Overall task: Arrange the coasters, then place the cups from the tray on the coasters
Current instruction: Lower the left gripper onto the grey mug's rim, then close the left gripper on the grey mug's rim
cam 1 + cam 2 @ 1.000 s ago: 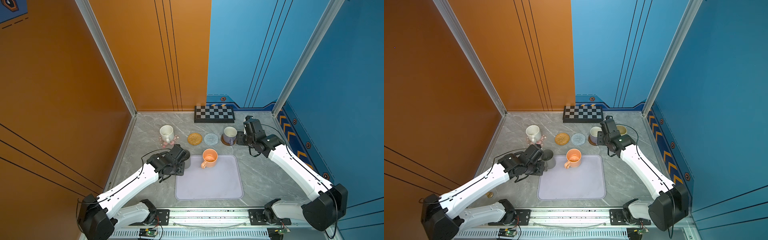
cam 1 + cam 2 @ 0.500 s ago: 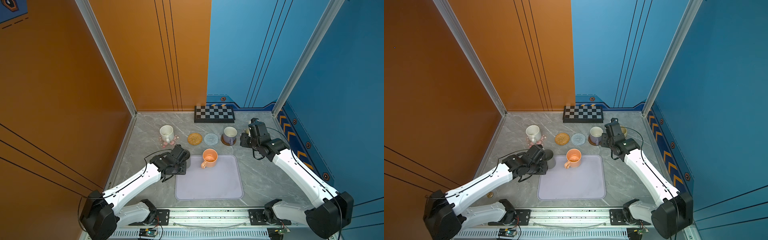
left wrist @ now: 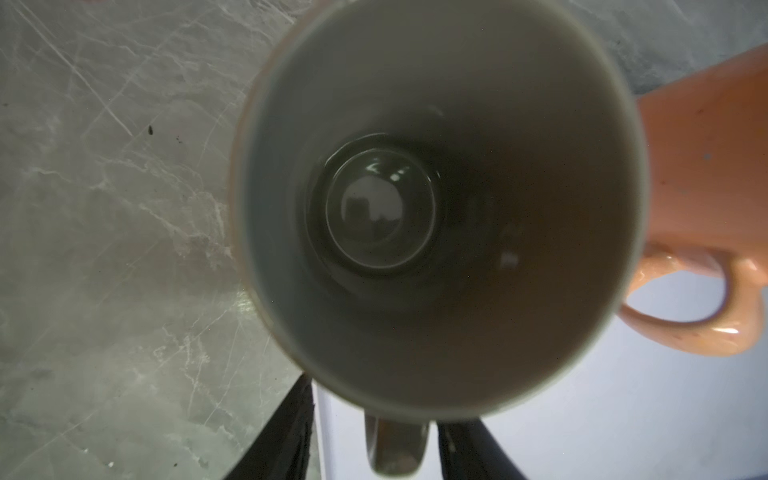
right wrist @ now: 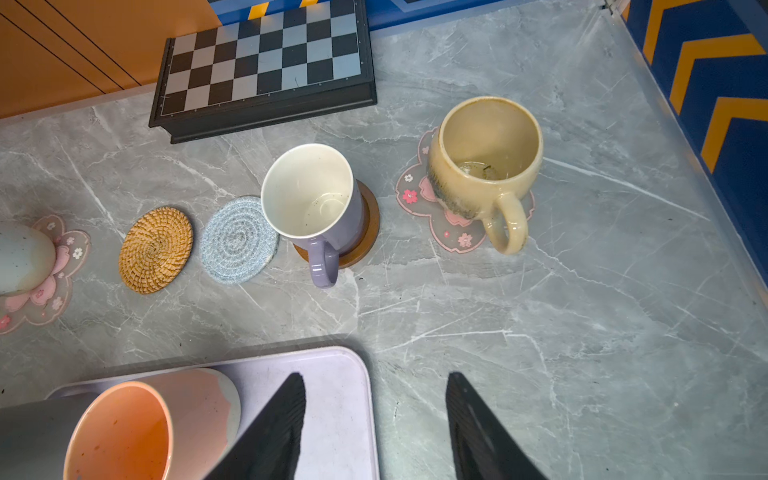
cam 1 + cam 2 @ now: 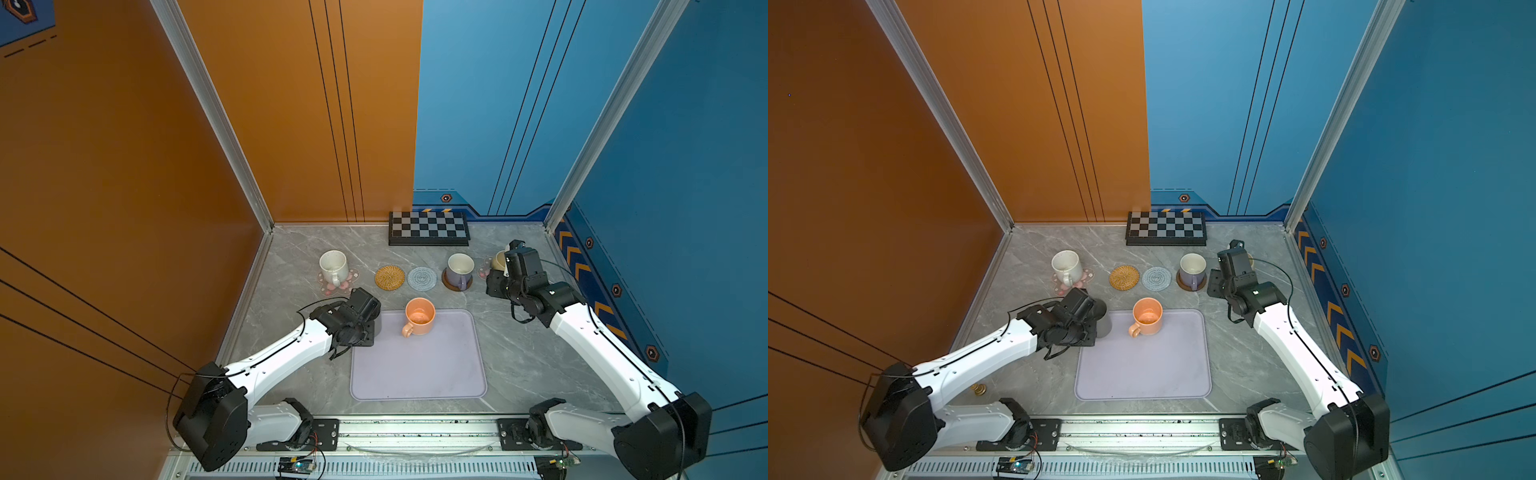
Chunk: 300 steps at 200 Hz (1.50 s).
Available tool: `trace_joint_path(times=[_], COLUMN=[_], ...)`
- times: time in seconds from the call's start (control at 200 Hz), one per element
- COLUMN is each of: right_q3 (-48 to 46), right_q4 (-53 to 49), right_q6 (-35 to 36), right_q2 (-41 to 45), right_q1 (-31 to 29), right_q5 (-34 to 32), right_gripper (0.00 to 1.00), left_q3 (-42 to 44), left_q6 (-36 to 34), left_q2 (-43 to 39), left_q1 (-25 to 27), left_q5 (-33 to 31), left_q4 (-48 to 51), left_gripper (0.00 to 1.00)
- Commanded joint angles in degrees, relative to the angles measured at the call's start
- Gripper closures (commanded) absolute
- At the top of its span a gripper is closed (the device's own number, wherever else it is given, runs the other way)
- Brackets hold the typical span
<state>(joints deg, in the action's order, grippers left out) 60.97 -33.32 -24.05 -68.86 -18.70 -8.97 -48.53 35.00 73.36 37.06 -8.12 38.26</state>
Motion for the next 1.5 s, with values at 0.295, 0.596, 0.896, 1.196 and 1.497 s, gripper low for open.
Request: trace_joint_path(times=[0.295, 0.596, 0.896, 1.196, 1.497], right_q3=[-1.2, -1.3, -1.6, -1.7, -1.8], right_q4=[1.5, 1.5, 1.4, 1.5, 1.3], right_q6=[-1.3, -1.3, -1.3, -1.3, -1.3], right_q2=[0.8, 0.9, 1.3, 1.5, 1.9], right_q1=[0.5, 0.7, 0.7, 0.8, 0.8], right_q5=[1.8, 2.0, 2.0, 2.3, 2.3], right_gripper=[0.43, 0.43, 0.43, 0.43, 0.43], left_q3=[-4.4, -3.9, -4.1, -3.7, -4.8], left_q6=[-2.5, -1.9, -1.8, -1.4, -1.2], left_q2=[4.5, 6.9, 6.8, 7.1, 7.0], left_q1=[-0.6, -0.2, 0.1, 0.8, 2.0], left_q5=[-3.7, -2.7, -3.5, -3.8, -3.6], left_q4=[-0.5, -2.0, -2.2, -2.2, -2.2], left_gripper=[0.53, 0.54, 0.71, 0.74, 0.65])
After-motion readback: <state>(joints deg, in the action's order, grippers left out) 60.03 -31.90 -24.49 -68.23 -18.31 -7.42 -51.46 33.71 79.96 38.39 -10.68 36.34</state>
